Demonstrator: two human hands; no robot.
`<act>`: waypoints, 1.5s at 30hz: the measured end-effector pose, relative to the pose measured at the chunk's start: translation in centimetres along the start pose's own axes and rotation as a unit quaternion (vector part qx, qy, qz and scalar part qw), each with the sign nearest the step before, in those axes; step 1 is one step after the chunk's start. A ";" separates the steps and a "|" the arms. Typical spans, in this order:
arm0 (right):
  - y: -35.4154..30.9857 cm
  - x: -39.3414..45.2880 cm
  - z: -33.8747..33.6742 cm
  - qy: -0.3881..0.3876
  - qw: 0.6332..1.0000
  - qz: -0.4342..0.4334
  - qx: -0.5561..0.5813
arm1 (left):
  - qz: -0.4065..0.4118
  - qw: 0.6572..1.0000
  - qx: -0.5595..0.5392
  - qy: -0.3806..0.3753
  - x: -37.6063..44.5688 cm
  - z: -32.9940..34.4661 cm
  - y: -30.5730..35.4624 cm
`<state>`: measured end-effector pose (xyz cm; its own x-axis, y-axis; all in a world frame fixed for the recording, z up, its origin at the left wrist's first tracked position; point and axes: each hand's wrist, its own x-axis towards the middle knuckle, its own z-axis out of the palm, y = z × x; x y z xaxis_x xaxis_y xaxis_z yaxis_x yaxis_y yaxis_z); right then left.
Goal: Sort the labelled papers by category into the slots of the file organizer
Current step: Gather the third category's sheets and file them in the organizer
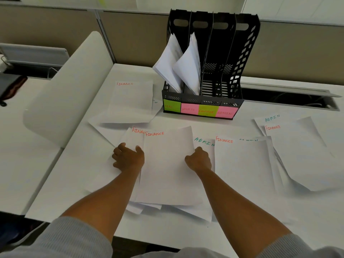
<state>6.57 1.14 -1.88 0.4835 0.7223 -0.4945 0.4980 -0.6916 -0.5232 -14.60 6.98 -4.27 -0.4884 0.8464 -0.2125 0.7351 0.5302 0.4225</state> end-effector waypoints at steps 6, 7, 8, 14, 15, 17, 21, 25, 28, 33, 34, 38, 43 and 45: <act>0.6 -0.3 0.3 -0.036 0.993 0.005 0.109 | -0.014 1.000 0.019 -0.018 0.1 -1.1 -0.8; 0.7 -0.4 0.4 -0.043 0.990 0.008 0.132 | -0.009 1.000 0.013 -0.018 0.2 -1.1 -1.0; 0.7 -0.5 0.5 -0.049 0.987 0.009 0.150 | -0.005 1.000 0.002 -0.021 0.2 -1.1 -1.1; 0.9 -0.6 0.8 -0.062 0.974 0.023 0.215 | 0.028 0.983 -0.168 -0.074 0.2 -1.0 -1.4; 0.9 -0.6 0.8 -0.062 0.970 0.026 0.232 | 0.034 0.980 -0.182 -0.077 0.1 -1.0 -1.3; 0.9 -0.6 0.7 -0.064 0.960 0.033 0.272 | 0.040 0.974 -0.205 -0.084 0.2 -0.9 -1.1; 1.0 -0.4 0.1 -0.082 0.933 0.034 0.348 | -0.001 0.947 -0.299 -0.119 0.5 -0.5 -0.2; 1.4 0.0 -0.6 -0.098 0.926 0.017 0.365 | -0.026 0.929 -0.340 -0.146 0.9 -0.3 1.7; 2.1 0.7 -1.3 -0.063 0.944 0.010 0.323 | -0.005 0.949 -0.297 -0.107 1.5 -0.5 3.2; 2.8 2.0 -2.7 -0.032 0.958 0.030 0.282 | 0.131 0.971 -0.198 -0.032 3.1 -1.1 5.7; 2.9 2.2 -2.9 -0.028 0.958 0.032 0.283 | 0.157 0.973 -0.166 -0.019 3.4 -1.2 6.3; 3.0 2.8 -3.4 -0.021 0.957 0.028 0.288 | 0.207 0.977 -0.046 0.000 4.3 -1.2 8.3; 2.5 3.6 -3.7 -0.024 0.954 0.025 0.299 | 0.218 0.975 0.041 -0.022 5.4 -0.4 9.1; 2.3 3.8 -3.7 -0.032 0.953 0.021 0.302 | 0.214 0.975 0.054 -0.021 5.7 -0.1 9.2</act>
<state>12.20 2.28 -2.37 0.4400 0.7065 -0.5543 -0.0350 -0.6033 -0.7967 -10.70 16.67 -1.47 -0.1080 0.9914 -0.0736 0.9137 0.1282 0.3857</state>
